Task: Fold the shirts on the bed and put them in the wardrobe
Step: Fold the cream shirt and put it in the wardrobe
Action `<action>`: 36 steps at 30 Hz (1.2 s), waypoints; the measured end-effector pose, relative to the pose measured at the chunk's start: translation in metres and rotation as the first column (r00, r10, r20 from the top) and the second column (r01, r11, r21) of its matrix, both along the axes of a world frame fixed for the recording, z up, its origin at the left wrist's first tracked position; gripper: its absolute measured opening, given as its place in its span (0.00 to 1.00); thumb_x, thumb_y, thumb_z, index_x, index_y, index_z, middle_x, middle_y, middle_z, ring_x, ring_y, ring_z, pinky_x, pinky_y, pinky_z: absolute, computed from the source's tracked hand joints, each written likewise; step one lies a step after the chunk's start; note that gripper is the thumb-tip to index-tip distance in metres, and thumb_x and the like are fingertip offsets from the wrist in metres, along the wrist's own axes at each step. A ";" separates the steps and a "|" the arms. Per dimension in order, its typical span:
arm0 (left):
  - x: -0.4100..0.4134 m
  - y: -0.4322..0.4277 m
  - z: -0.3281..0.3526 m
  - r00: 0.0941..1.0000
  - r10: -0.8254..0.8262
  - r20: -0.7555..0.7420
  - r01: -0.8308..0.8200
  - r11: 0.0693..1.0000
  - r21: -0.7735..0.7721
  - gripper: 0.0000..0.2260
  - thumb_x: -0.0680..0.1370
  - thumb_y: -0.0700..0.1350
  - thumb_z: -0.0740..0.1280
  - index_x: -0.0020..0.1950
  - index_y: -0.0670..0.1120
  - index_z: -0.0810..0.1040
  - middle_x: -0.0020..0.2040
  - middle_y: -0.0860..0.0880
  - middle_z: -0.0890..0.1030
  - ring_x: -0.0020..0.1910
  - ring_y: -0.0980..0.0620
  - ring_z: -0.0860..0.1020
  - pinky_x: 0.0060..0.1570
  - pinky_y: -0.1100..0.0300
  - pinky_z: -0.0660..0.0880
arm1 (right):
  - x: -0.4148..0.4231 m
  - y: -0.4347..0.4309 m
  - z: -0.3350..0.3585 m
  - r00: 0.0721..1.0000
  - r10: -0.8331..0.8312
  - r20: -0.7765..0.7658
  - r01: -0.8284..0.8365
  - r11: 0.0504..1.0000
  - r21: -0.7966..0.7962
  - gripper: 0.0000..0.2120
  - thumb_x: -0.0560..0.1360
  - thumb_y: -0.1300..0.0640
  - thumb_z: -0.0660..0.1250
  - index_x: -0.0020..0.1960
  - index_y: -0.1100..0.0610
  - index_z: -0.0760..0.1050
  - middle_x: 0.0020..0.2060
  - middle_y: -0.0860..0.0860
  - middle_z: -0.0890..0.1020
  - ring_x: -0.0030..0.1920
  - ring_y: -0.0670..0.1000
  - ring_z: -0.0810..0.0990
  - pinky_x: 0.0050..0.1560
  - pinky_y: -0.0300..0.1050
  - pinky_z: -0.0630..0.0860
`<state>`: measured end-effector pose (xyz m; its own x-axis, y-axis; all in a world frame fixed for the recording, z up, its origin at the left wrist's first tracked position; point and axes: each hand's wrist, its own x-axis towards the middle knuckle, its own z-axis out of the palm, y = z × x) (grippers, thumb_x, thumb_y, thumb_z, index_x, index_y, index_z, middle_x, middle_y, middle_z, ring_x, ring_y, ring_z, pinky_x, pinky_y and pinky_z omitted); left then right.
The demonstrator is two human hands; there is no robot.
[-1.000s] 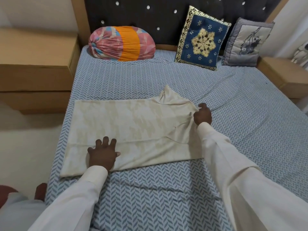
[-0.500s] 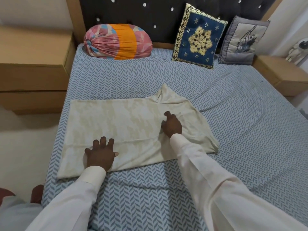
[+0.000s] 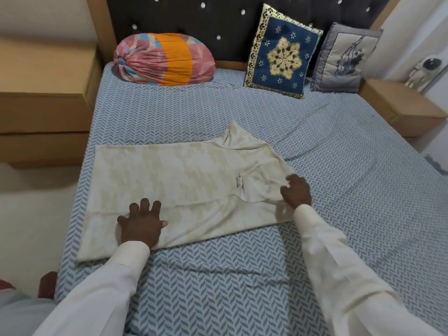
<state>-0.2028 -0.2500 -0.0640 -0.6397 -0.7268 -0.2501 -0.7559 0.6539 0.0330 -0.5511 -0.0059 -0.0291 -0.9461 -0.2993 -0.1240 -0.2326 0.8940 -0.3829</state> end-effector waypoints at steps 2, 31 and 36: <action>-0.001 -0.001 0.001 1.000 0.006 0.005 -0.006 1.000 -0.003 0.24 0.78 0.61 0.61 0.70 0.52 0.63 0.65 0.47 0.65 0.64 0.43 0.64 0.58 0.42 0.69 | -0.004 0.028 0.002 0.999 -0.010 0.050 -0.006 0.952 0.305 0.21 0.71 0.51 0.69 0.63 0.54 0.74 0.63 0.61 0.70 0.66 0.65 0.68 0.64 0.56 0.69; 0.069 -0.099 0.019 0.986 -0.156 0.055 0.160 0.983 -0.086 0.10 0.78 0.46 0.63 0.58 0.46 0.72 0.54 0.46 0.73 0.55 0.44 0.71 0.46 0.52 0.71 | 0.073 -0.116 -0.015 0.874 0.468 -0.134 -0.453 0.883 0.124 0.17 0.76 0.57 0.61 0.64 0.53 0.69 0.49 0.56 0.81 0.51 0.61 0.78 0.47 0.52 0.75; 0.076 -0.059 0.000 0.928 -0.096 -0.360 0.027 0.981 -0.192 0.23 0.73 0.43 0.60 0.68 0.37 0.72 0.65 0.32 0.72 0.63 0.31 0.71 0.63 0.38 0.66 | 0.118 -0.082 -0.043 0.869 0.333 -0.366 -0.404 0.905 -0.135 0.23 0.75 0.51 0.54 0.64 0.60 0.74 0.54 0.60 0.80 0.54 0.62 0.77 0.55 0.54 0.74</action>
